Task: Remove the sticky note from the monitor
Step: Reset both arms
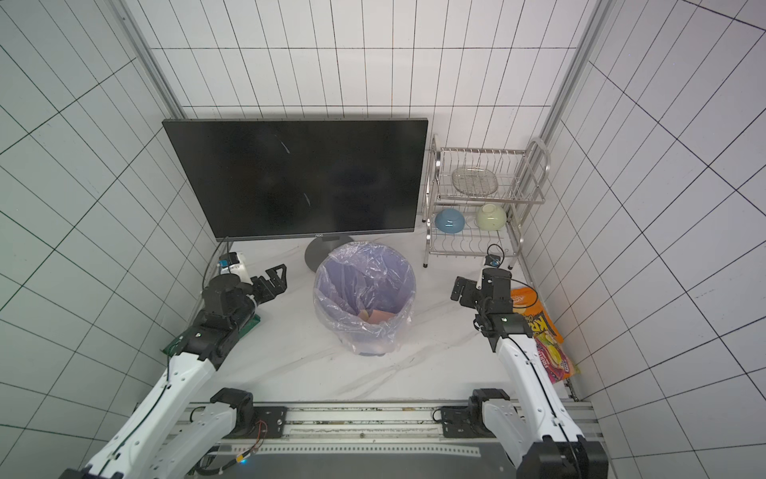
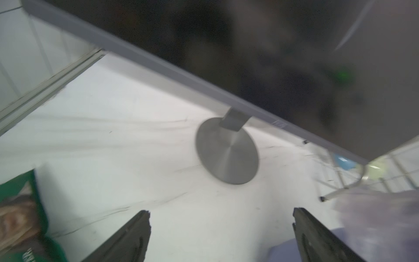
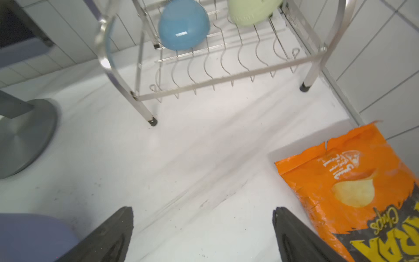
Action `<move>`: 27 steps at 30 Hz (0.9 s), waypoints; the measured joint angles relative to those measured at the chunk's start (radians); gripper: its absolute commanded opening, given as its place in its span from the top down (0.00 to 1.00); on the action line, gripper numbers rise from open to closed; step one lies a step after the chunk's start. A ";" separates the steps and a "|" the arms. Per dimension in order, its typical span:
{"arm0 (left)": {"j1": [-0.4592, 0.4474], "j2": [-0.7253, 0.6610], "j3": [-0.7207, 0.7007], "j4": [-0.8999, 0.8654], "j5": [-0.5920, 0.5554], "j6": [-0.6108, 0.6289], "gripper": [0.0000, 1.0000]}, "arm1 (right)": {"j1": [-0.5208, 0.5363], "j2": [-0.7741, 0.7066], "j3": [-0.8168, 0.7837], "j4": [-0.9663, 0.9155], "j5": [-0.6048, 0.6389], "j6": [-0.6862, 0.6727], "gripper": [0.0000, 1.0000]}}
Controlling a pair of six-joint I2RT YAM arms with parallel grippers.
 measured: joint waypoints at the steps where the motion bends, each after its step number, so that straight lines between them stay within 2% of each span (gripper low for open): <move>1: 0.000 0.024 -0.019 0.013 -0.035 0.002 0.01 | 0.000 0.021 -0.031 0.042 0.011 0.008 0.01; 5: 0.042 0.119 -0.048 0.098 -0.098 0.044 0.01 | 0.000 0.151 -0.058 0.158 0.063 0.010 0.01; 11: 0.148 0.264 -0.046 0.247 -0.066 0.152 0.01 | -0.018 0.279 -0.027 0.303 0.129 -0.059 0.01; 19: 0.190 0.373 -0.106 0.503 0.002 0.251 0.02 | -0.086 0.344 -0.133 0.634 0.066 -0.142 0.01; 27: 0.190 0.409 -0.131 0.635 0.006 0.261 0.02 | -0.098 0.388 -0.203 0.798 0.035 -0.204 0.01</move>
